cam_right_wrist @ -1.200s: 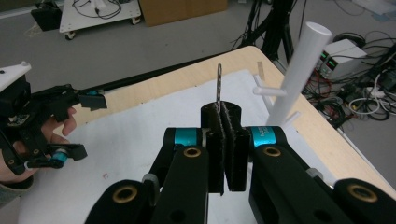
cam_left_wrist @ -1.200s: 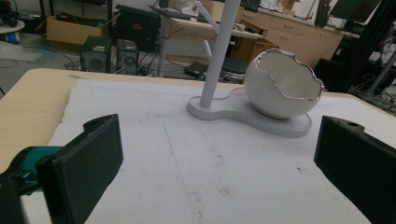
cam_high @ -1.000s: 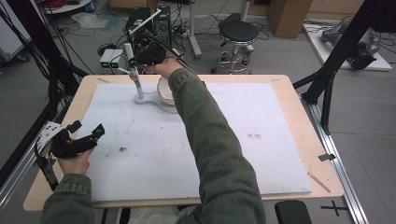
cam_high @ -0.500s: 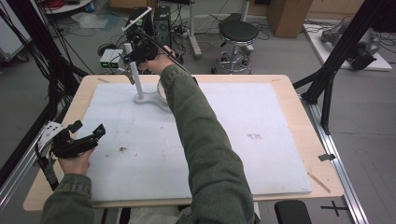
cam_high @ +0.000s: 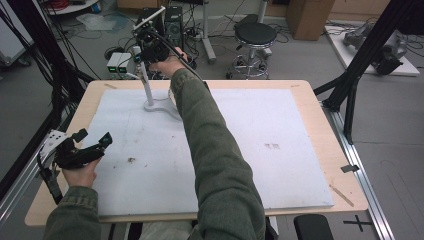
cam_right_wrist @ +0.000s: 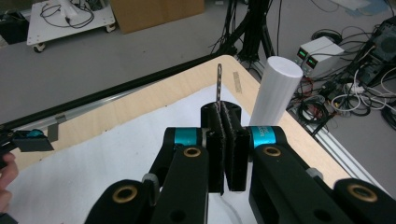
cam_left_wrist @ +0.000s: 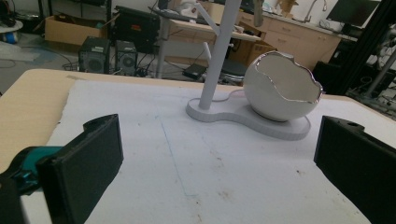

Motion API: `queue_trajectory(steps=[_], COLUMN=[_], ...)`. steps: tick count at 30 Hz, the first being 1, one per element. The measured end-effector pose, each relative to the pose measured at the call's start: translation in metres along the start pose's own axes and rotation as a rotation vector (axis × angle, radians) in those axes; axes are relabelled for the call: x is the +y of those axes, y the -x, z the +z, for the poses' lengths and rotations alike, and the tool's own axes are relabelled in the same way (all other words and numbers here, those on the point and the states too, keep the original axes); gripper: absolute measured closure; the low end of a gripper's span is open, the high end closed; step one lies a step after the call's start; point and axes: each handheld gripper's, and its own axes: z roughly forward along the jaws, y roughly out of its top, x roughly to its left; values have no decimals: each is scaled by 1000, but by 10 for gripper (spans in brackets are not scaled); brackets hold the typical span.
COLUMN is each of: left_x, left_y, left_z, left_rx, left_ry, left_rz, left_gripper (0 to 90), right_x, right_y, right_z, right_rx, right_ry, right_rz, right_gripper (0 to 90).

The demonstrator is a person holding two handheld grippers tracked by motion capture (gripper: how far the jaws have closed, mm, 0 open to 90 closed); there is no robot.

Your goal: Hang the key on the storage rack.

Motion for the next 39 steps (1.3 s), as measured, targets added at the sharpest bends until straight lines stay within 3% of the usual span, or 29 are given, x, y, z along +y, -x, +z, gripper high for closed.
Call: queue_trajectory(steps=[13, 16, 18, 19, 22, 24, 28, 30, 35, 37, 39], left_x=[0, 0, 0, -1, -1, -1, -1, -1, -1, -2, -1], left_y=[-1, -1, -1, 0, 0, 0, 0, 0, 0, 1, 2], left_z=[1, 2, 2, 2, 2, 3, 4, 4, 4, 5, 4], left_rx=[-4, -7, -9, -11, -7, -10, -14, -15, -21, -20, -22], left_ry=[-1, 2, 3, 0, -1, -2, -6, -8, -9, -12, -11], left_rz=[-2, -6, -7, -6, -4, -6, -13, -8, -14, -12, -11], left_gripper=[18, 18, 18, 18, 18, 18, 17, 18, 17, 17, 18], right_x=[-2, -4, -6, -6, -10, -12, -20, -24, -42, -50, -56], right_y=[2, 2, 1, 0, -3, -3, -5, -5, -3, -3, -2], right_z=[17, 20, 21, 21, 18, 14, 8, 4, -11, -16, -22], right_rx=[-40, -30, -30, -29, 27, 66, 57, 59, 106, 105, 84], right_ry=[17, 13, 10, 9, 8, 13, -18, -22, 13, 1, -15], right_rz=[21, 26, 43, 36, 22, 42, 65, 70, 94, 94, 97], right_gripper=[889, 866, 716, 682, 500, 400, 158, 113, 98, 91, 18])
